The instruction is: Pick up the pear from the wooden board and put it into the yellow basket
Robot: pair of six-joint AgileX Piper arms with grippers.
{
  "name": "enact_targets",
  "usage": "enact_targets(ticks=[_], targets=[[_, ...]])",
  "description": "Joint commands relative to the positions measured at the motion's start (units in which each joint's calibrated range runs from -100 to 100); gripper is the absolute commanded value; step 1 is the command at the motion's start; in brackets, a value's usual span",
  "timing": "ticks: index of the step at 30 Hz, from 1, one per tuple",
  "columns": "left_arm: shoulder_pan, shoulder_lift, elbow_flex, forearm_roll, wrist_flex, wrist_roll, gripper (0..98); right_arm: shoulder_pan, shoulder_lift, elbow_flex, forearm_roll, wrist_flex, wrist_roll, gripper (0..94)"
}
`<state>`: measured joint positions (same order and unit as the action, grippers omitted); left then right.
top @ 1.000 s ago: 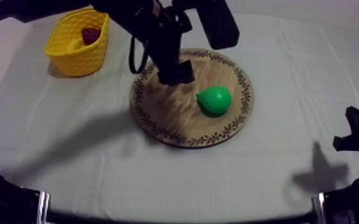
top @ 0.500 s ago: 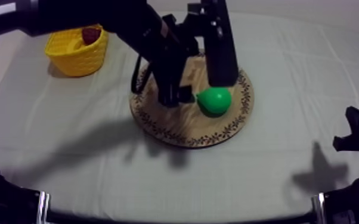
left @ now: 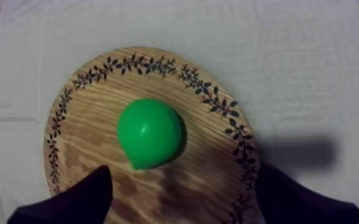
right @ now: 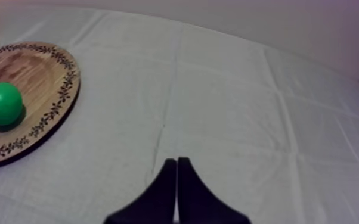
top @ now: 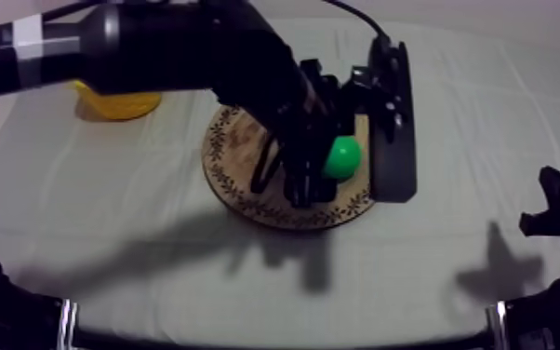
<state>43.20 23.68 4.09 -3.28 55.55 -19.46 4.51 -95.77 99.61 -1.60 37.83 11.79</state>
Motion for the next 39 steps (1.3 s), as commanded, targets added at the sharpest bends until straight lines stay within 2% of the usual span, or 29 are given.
enact_targets(ticks=[1, 12, 18, 31, 39], targets=[[0.3, 1.6, -1.5, -0.81, -0.3, 0.4, 90.0, 0.0, 0.0, 0.1, 0.0, 0.0, 0.0, 0.5], [0.7, 12.0, -10.4, -5.82, -2.3, 2.2, 89.6, 0.0, 0.0, 0.1, 0.0, 0.0, 0.0, 0.5], [0.2, 17.1, -14.2, -7.70, -2.3, 3.1, 89.5, 0.0, 0.0, 0.1, 0.0, 0.0, 0.0, 0.5], [-1.8, 24.4, -19.7, -8.59, -4.0, 3.4, 84.5, 0.0, 0.0, 0.1, 0.0, 0.0, 0.0, 0.5], [-2.9, 26.7, -21.8, -8.74, -4.9, 1.9, 81.6, 0.0, 0.0, 0.1, 0.0, 0.0, 0.0, 0.5]])
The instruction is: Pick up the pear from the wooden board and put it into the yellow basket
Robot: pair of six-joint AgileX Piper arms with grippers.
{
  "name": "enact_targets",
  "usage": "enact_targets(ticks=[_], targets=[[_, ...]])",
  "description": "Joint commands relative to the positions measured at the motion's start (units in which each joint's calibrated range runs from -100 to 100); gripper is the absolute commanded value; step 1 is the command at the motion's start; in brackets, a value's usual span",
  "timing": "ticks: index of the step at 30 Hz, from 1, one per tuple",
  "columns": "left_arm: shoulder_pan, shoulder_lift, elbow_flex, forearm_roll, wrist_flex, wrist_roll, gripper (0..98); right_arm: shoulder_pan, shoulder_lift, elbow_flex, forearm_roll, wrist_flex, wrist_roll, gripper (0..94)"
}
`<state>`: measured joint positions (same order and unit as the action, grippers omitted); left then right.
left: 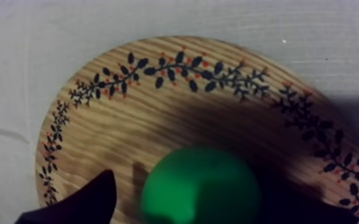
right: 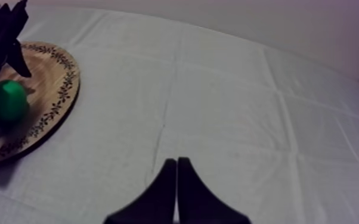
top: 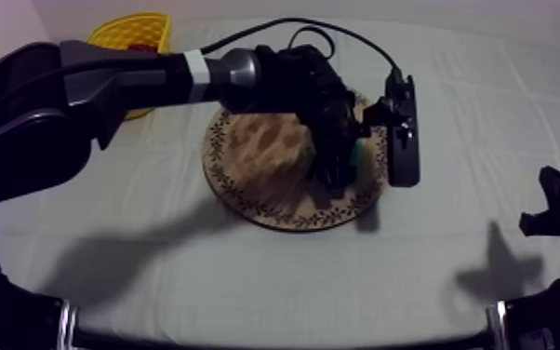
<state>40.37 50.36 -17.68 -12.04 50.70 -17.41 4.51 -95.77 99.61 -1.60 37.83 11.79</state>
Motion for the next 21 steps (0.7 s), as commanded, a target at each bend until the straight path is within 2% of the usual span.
enact_targets(ticks=[1, 6, 13, 21], targets=[[-0.1, 0.2, -0.1, 0.01, 0.0, -0.3, 81.2, 0.0, 0.0, 0.1, 0.0, 0.0, 0.0, 0.5], [-0.3, 0.5, -0.1, 0.25, -0.1, -0.8, 77.8, 0.0, 0.0, 0.1, 0.0, 0.0, 0.0, 0.5], [-0.6, 0.2, 0.1, 1.53, -0.8, -1.5, 70.3, 0.0, 0.0, 0.1, 0.0, 0.0, 0.0, 0.5], [-1.0, -1.6, 1.1, 2.58, -1.7, -1.0, 63.4, 0.0, 0.0, 0.1, 0.0, 0.0, 0.0, 0.5]])
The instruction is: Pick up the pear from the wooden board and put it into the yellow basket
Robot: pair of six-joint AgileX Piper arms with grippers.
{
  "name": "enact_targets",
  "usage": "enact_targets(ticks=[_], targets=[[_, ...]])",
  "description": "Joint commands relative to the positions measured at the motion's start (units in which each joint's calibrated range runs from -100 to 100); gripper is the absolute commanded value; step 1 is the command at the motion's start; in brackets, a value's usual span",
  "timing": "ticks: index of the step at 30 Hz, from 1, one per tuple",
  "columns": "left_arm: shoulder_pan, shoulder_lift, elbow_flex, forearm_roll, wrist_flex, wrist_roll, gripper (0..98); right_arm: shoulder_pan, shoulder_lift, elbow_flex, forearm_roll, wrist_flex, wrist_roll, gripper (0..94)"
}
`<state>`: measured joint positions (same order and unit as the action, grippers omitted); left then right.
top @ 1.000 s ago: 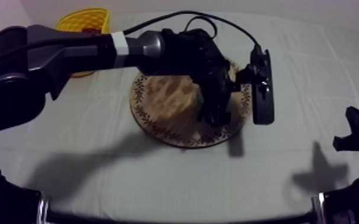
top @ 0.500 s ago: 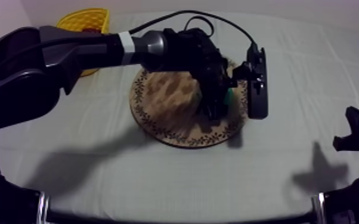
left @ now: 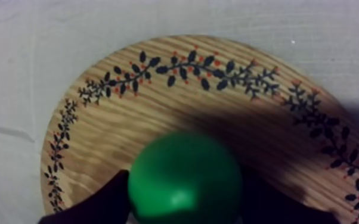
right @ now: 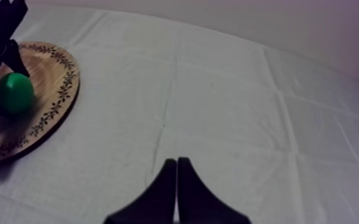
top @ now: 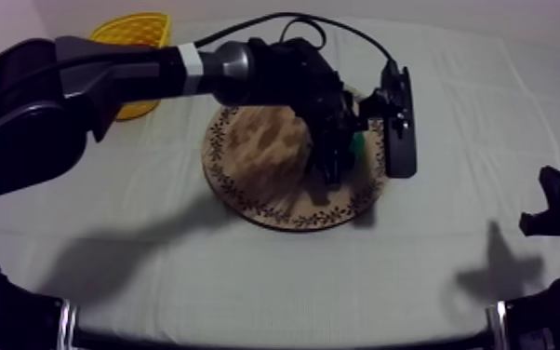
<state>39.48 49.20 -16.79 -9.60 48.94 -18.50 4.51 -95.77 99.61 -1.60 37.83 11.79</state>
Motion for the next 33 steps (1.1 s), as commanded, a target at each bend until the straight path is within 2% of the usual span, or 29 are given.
enact_targets(ticks=[1, 10, 17, 24, 28, 33], targets=[[-0.3, -1.0, 0.6, 0.25, 0.0, 0.0, 63.4, 0.0, 0.0, 0.1, 0.0, 0.0, 0.0, 0.5], [-2.0, -9.1, 5.5, 1.44, 0.2, -1.2, 61.8, 0.0, 0.0, 0.1, 0.0, 0.0, 0.0, 0.5], [-4.1, -19.3, 14.5, 2.21, 1.4, -1.9, 62.2, 0.0, 0.0, 0.1, 0.0, 0.0, 0.0, 0.5], [-9.5, -32.3, 24.6, 5.41, 5.6, -6.7, 61.6, 0.0, 0.0, 0.1, 0.0, 0.0, 0.0, 0.5], [-12.6, -39.4, 30.3, 5.20, 8.2, -7.0, 61.1, 0.0, 0.0, 0.1, 0.0, 0.0, 0.0, 0.5], [-15.9, -46.5, 35.3, 3.32, 10.6, -4.8, 62.9, 0.0, 0.0, 0.1, 0.0, 0.0, 0.0, 0.5]])
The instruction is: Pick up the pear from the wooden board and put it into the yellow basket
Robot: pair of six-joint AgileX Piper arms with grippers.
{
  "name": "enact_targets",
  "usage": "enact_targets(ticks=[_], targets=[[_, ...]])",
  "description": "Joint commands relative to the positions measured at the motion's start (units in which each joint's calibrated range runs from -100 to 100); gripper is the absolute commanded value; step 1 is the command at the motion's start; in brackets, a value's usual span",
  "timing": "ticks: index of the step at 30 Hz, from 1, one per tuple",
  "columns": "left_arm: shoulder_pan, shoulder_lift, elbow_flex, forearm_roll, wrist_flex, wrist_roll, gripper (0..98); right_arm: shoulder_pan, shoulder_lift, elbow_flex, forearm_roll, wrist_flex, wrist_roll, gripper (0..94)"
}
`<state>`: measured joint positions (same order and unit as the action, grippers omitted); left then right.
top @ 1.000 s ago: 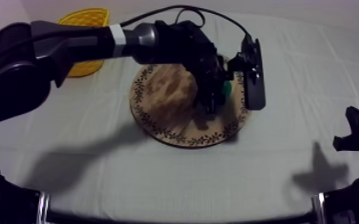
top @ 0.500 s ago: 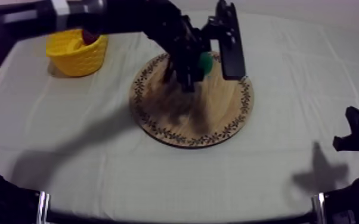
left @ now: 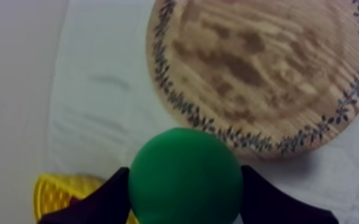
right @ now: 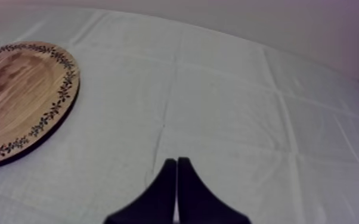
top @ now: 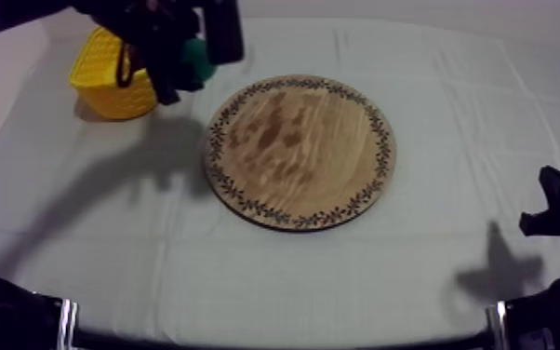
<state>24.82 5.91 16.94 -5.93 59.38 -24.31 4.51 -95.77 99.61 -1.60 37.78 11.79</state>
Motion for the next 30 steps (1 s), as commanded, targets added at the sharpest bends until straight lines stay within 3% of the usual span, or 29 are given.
enact_targets(ticks=[1, 8, 16, 23, 30], targets=[[-1.8, -4.2, 2.1, -0.66, 0.5, 1.5, 63.2, 0.0, 0.0, 0.1, 0.0, 0.0, 0.0, 0.5], [-6.4, -6.4, 0.7, -1.49, 1.1, 4.8, 63.2, 0.0, 0.0, 0.1, 0.0, 0.0, 0.0, 0.5], [-12.1, -0.7, -7.6, -1.92, -2.8, 7.7, 58.7, 0.0, 0.0, 0.1, 0.0, 0.0, 0.0, 0.5], [-16.4, 8.5, -15.8, -3.41, -5.8, 9.4, 55.9, 0.0, 0.0, 0.1, 0.0, 0.0, 0.0, 0.5], [-17.7, 17.5, -21.1, -5.47, -5.6, 12.5, 55.8, 0.0, 0.0, 0.1, 0.0, 0.0, 0.0, 0.5]])
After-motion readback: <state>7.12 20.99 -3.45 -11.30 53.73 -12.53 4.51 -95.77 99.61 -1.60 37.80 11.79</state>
